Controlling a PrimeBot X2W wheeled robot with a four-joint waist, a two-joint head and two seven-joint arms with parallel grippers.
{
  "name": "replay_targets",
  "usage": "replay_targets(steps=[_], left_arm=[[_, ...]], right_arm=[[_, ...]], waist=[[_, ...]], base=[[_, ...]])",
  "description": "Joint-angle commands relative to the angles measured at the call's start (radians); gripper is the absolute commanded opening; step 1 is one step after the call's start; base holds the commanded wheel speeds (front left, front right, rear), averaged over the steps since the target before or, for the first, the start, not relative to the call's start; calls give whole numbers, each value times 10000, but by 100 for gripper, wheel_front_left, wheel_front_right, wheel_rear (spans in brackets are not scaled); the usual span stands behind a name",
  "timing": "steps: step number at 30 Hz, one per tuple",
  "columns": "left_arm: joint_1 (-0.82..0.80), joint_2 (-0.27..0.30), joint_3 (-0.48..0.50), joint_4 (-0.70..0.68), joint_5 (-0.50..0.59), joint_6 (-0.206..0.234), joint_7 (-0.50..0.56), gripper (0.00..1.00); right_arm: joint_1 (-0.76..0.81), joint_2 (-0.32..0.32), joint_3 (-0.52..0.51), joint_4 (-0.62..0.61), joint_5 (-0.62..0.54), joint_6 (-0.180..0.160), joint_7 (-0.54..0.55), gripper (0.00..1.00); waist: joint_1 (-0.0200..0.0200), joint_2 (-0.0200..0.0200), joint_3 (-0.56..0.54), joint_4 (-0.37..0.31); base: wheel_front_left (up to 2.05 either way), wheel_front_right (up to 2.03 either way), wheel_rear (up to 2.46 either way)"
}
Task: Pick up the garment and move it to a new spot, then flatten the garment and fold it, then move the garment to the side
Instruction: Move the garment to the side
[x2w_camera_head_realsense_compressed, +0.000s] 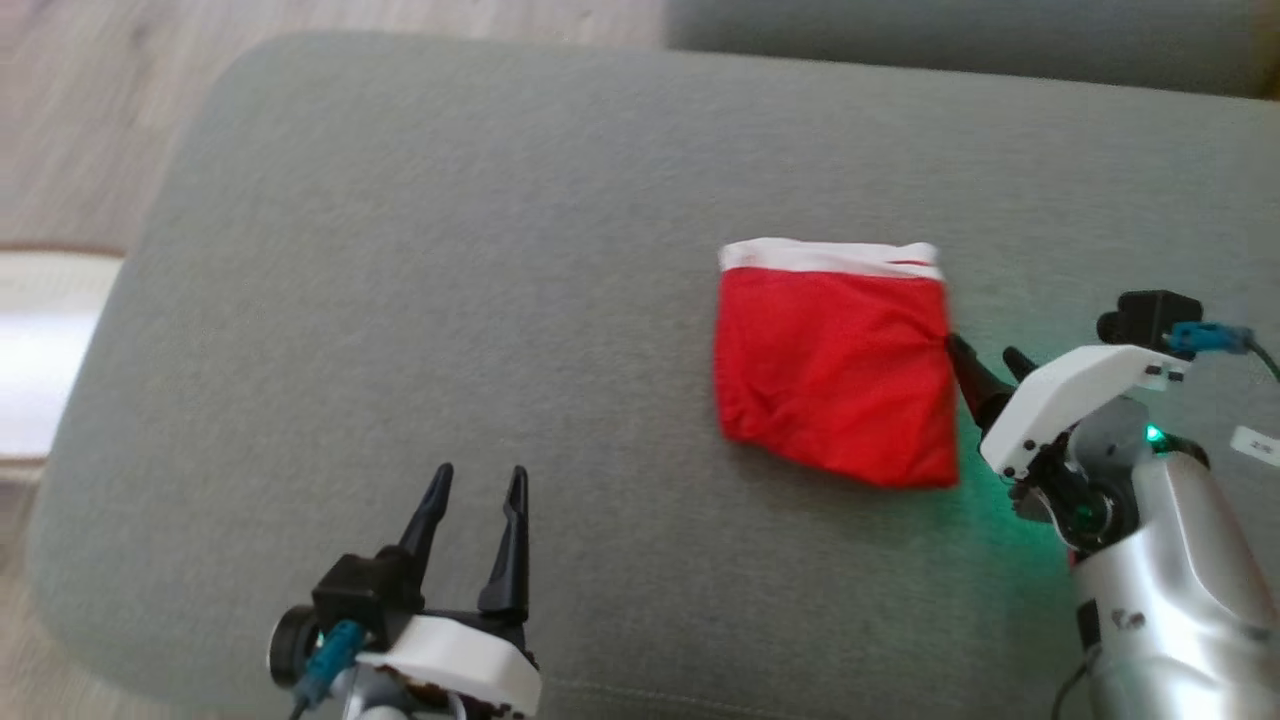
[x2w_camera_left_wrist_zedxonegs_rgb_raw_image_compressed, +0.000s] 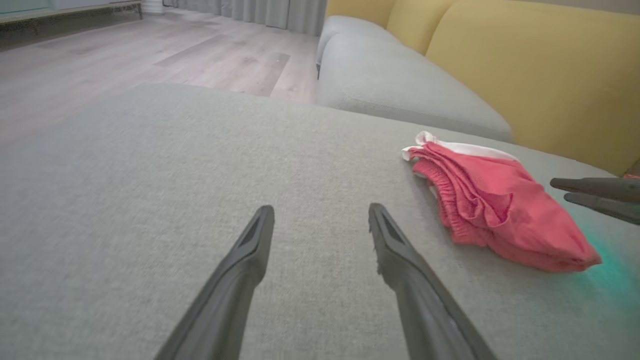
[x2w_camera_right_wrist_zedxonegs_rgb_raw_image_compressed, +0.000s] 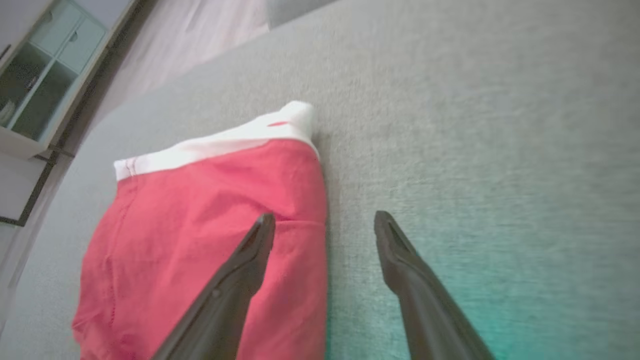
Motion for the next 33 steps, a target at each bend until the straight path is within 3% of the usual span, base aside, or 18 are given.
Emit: replay_targets(steps=[1,5,6,7,11,16,23,28,33], left_arm=[[-401,-42,203,-269,-54,78,-122,100],[-468,-43,89,-228,-138,179,-122,100],[-463,-43,80,-220,-149,198,-122,100],[-452,-43,93,-222,-163,231,-122,100],[-383,-43,215,-297,-196,317,-122,100],[-350,-43,390,-353,-119,286,-122,100],[-924,-43,355,-360,161,14,-122,100],[-1358,-43,266,-310,260,-101,-122,100],[-1760,-43,106,-215,271,-141,-122,100]], right_arm=[[-524,40,170,-55,50,67,43,100],[-797,81,433,886,369,67,274,100],[-820,88,524,1028,504,67,333,55],[-852,95,549,1110,658,67,309,0],[-1024,114,546,1096,1122,67,-143,0],[-1065,-41,999,755,1359,67,-351,0],[-1451,-1230,1291,-43,1334,67,-86,0],[-1942,-2122,1141,-246,1063,67,92,0],[-2983,-3446,1268,-202,291,67,461,0]], waist=[[-1,0,337,456],[-1,0,400,620],[-1,0,386,615],[-1,0,372,570],[-1,0,344,12],[-1,0,399,-1504],[-1,0,1054,-3395],[-1,0,1608,-3646],[-1,0,2381,-3275]], base=[[0,0,0],[0,0,0],[0,0,0],[0,0,0],[0,0,0],[0,0,0],[0,0,0],[0,0,0],[0,0,0]])
